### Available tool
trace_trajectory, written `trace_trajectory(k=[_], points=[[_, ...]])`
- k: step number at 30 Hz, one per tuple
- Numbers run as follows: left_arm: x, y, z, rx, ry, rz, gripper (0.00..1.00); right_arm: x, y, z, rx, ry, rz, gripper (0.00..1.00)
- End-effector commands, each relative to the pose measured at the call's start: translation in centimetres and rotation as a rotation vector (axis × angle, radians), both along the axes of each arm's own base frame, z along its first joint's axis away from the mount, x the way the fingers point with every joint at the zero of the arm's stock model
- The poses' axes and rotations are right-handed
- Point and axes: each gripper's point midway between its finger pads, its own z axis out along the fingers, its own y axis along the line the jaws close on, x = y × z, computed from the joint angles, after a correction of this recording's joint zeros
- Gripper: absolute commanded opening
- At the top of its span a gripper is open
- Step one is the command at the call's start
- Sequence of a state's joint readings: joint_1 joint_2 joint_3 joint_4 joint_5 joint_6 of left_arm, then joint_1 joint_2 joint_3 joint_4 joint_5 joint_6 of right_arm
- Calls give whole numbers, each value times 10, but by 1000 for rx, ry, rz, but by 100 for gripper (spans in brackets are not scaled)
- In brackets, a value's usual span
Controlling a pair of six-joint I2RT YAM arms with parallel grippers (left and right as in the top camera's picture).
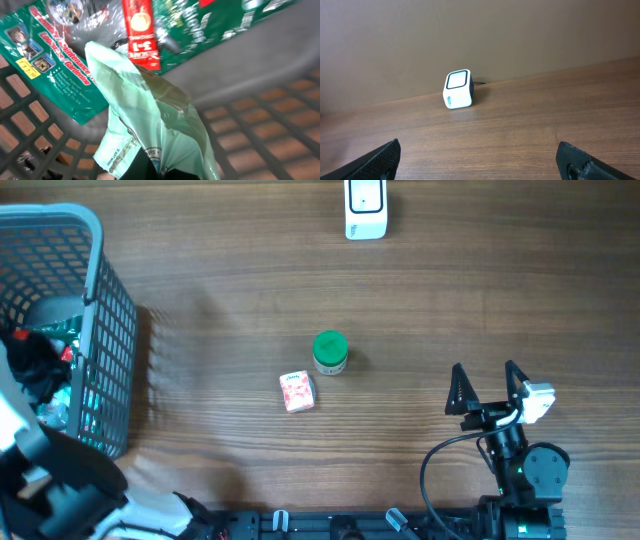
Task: Scan the item barcode
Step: 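Reach into the basket and grasp the mint-green wet-wipe pack, then carry the wipe pack toward the scanner and drop it right of the jar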
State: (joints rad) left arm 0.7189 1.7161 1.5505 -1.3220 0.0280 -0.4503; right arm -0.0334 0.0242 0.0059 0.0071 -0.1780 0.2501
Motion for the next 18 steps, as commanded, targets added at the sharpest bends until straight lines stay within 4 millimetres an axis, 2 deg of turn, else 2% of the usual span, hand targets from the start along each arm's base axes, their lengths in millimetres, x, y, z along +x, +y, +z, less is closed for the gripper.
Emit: trace_trajectory(k=[1, 6, 8, 15, 18], points=[[5, -6, 49, 82, -150, 0, 4, 0, 0, 1, 13, -2, -6, 100], [5, -17, 92, 145, -301, -16, 4, 0, 0, 1, 14, -2, -6, 100], [7, -29, 115, 161, -401, -40, 4, 0, 0, 1, 14, -2, -6, 100], [1, -53, 160, 203, -571, -89, 4, 0, 0, 1, 14, -2, -6, 100], [0, -74, 176, 214, -633, -142, 4, 0, 0, 1, 14, -2, -6, 100]])
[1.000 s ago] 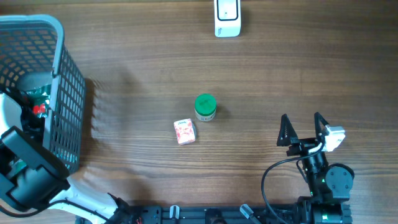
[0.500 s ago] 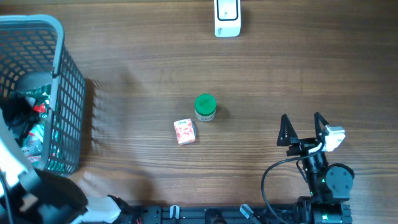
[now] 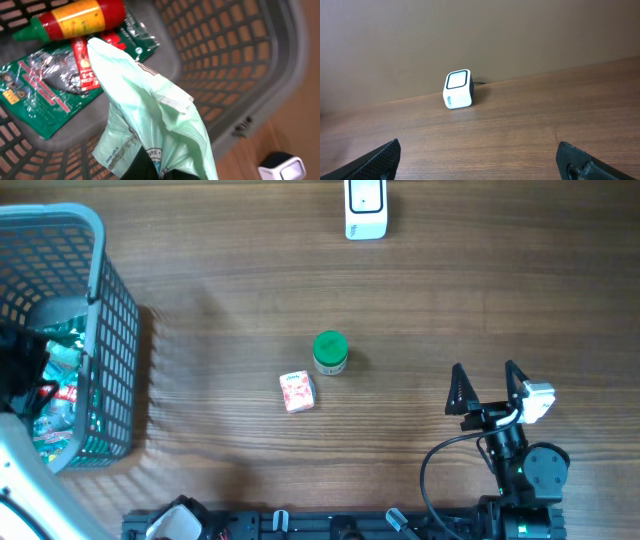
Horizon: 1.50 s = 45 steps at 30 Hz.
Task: Scan the item barcode
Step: 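Carry the wipe pack toward the scanner and drop it right of the jar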
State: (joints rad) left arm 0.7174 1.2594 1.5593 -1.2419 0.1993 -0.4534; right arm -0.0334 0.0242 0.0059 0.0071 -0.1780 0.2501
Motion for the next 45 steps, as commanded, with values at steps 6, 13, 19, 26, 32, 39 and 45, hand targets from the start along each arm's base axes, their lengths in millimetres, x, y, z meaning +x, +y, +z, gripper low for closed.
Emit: trace_trajectory(k=[6, 13, 19, 26, 32, 39, 45], points=[[8, -75, 57, 75, -209, -241, 4, 0, 0, 1, 14, -2, -6, 100], [1, -89, 90, 198, -314, -270, 4, 0, 0, 1, 14, -2, -6, 100], [11, -142, 95, 163, -380, -583, 4, 0, 0, 1, 14, -2, -6, 100], [40, -241, 72, 53, -346, -965, 4, 0, 0, 1, 14, -2, -6, 100], [82, -368, 38, 8, -350, -1332, 4, 0, 0, 1, 14, -2, -6, 100], [107, -496, -53, -93, -259, -1527, 4, 0, 0, 1, 14, -2, -6, 100], [116, -538, -173, -117, -2, -1438, 4, 0, 0, 1, 14, -2, -6, 100]])
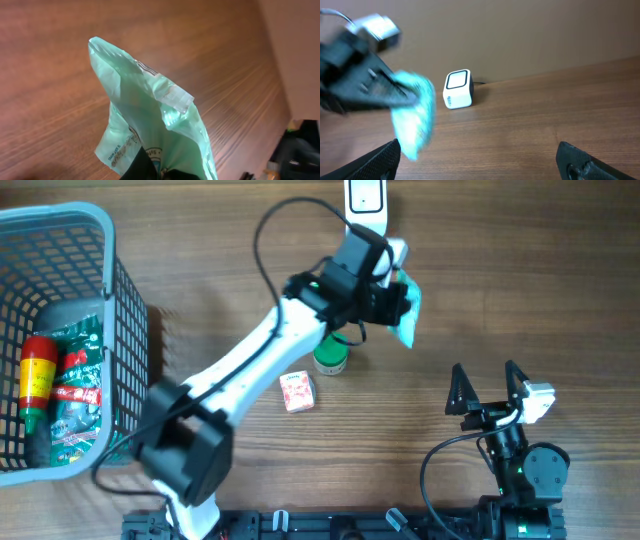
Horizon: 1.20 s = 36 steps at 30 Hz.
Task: Scan the item barcode
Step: 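Carry the wipe pack toward the scanner and drop it right of the jar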
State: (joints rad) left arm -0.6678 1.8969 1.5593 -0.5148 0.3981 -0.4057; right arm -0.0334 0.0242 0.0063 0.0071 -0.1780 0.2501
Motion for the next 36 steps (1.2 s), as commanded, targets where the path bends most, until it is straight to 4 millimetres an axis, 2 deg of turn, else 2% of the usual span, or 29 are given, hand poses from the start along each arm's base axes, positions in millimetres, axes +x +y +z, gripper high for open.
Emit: trace_trajectory(k=[1, 2, 4, 9, 12, 14, 17, 18, 20, 21, 28, 34, 36], points=[[5, 3, -52, 124, 95, 136, 4, 0, 0, 1, 14, -1, -6, 100], [4, 12, -68, 177, 135, 192, 4, 0, 0, 1, 13, -1, -6, 100], [-1, 27, -80, 246, 184, 262, 4, 0, 0, 1, 14, -1, -6, 100], [-9, 70, -97, 427, 232, 410, 4, 0, 0, 1, 14, -1, -6, 100], [-20, 82, -102, 484, 270, 416, 6, 0, 0, 1, 14, -1, -6, 100], [-24, 80, -102, 489, 272, 408, 21, 0, 0, 1, 14, -1, -6, 100], [-24, 72, -95, 461, 257, 395, 78, 0, 0, 1, 14, -1, -6, 100], [-24, 69, -89, 438, 258, 388, 86, 0, 0, 1, 14, -1, -6, 100], [-21, 64, -69, 392, 236, 385, 96, 0, 0, 1, 14, -1, -6, 100], [-18, 61, -50, 358, 207, 385, 99, 0, 0, 1, 14, -1, -6, 100], [-13, 54, 76, 157, -47, 304, 100, 0, 0, 1, 14, -1, -6, 100], [-20, 71, 148, 65, -241, 296, 100, 0, 0, 1, 14, -1, -6, 100], [-21, 80, 164, 50, -283, 326, 100, 0, 0, 1, 14, -1, -6, 100]])
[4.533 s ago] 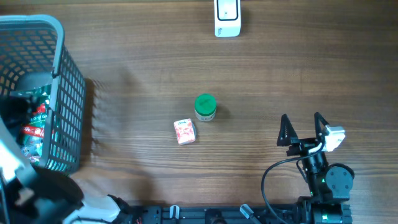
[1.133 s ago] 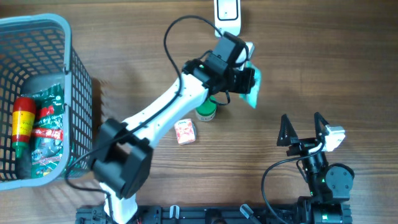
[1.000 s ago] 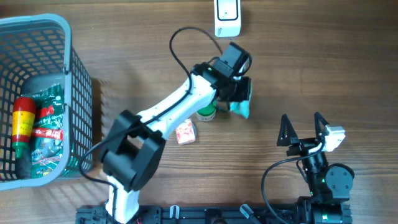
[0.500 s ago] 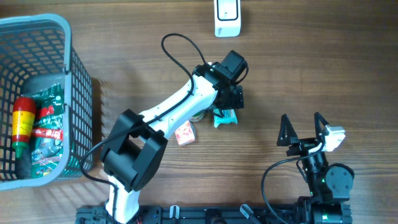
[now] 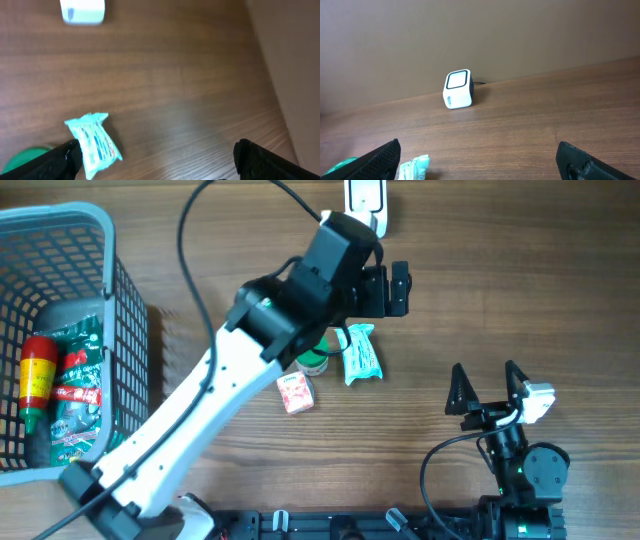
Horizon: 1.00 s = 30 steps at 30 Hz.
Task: Scan the item barcode
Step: 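Carry the wipe pack toward the scanner and drop it right of the jar, then reach into the basket and grasp the red-and-yellow sauce bottle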
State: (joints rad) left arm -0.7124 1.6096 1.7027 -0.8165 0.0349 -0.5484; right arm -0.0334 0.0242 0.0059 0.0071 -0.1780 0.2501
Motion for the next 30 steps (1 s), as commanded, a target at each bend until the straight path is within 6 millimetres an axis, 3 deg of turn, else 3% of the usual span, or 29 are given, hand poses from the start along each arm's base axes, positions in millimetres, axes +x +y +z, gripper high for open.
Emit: trace_trajectory(k=[1, 5, 11, 17, 24, 30], points=[[-3, 19, 39, 6, -130, 31, 100, 0, 0, 1, 14, -2, -6, 99], [0, 39, 55, 64, -219, 80, 100, 0, 0, 1, 14, -2, -6, 100], [11, 91, 85, 157, -354, 311, 100, 0, 0, 1, 14, -2, -6, 100], [0, 112, 111, 136, -413, 370, 100, 0, 0, 1, 14, -2, -6, 100], [-12, 158, 123, 239, -458, 517, 100, 0, 0, 1, 14, -2, -6, 100], [-15, 162, 122, 253, -455, 524, 100, 0, 0, 1, 14, -2, -6, 100]])
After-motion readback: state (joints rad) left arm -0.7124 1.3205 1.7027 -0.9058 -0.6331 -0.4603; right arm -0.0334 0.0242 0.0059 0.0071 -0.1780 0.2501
